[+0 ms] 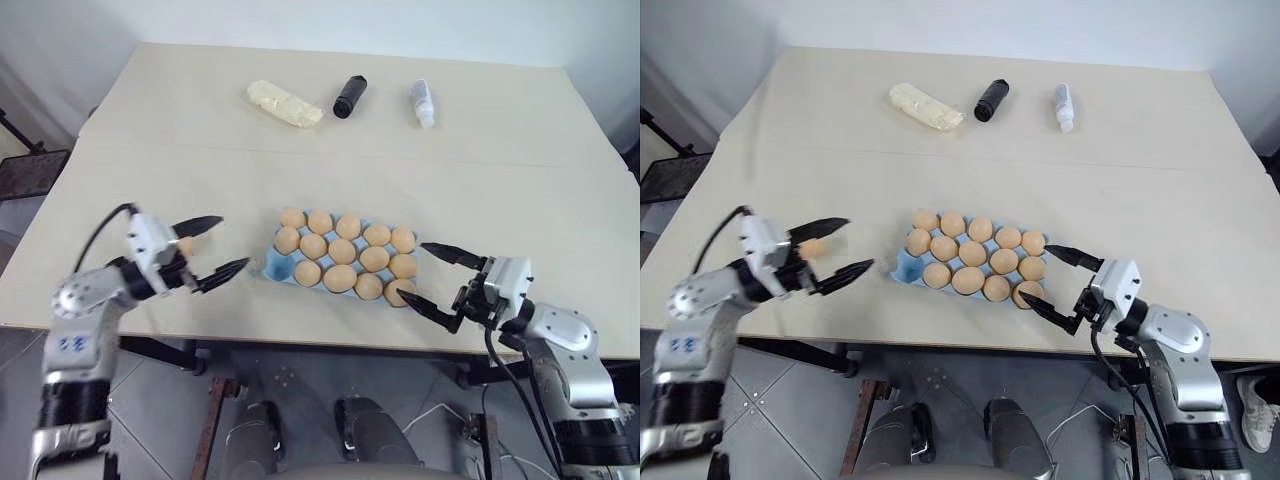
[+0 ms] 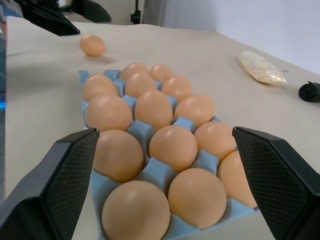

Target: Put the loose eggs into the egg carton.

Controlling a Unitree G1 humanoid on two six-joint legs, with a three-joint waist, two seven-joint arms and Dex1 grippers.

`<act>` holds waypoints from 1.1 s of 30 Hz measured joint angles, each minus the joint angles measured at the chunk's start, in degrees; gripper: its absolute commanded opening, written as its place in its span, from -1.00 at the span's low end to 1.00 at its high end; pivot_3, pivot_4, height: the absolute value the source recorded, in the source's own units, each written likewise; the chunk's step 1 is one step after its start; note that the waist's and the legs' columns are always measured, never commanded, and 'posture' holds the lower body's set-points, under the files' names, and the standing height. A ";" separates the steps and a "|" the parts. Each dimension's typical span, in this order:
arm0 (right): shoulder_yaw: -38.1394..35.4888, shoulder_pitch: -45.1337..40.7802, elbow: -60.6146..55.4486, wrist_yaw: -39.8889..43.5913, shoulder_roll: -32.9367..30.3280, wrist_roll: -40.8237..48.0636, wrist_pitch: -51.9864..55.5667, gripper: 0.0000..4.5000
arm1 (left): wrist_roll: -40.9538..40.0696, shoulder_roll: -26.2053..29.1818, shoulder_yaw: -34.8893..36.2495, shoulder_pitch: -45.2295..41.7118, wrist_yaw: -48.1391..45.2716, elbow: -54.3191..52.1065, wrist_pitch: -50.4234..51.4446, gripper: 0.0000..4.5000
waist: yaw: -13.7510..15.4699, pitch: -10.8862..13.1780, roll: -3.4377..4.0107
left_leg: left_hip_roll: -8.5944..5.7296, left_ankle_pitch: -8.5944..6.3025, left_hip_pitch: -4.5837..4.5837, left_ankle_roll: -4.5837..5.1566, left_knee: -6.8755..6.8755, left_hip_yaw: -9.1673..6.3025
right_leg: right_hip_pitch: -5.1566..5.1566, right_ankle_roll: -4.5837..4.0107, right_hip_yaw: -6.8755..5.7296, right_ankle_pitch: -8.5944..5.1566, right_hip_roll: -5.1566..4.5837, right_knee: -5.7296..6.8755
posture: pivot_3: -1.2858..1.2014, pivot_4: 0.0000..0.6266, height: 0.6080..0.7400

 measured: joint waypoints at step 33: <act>0.32 -0.74 1.74 3.07 0.23 0.07 -1.18 1.00 | 0.37 -5.94 -1.17 -1.89 11.06 6.56 3.64 0.99 | -0.09 -0.02 -0.06 | -0.06 0.10 0.04 -0.19 -0.43 -0.03 | -0.02 -0.21 -0.16 -0.01 0.07 -0.31 | 0.03 -0.52 1.00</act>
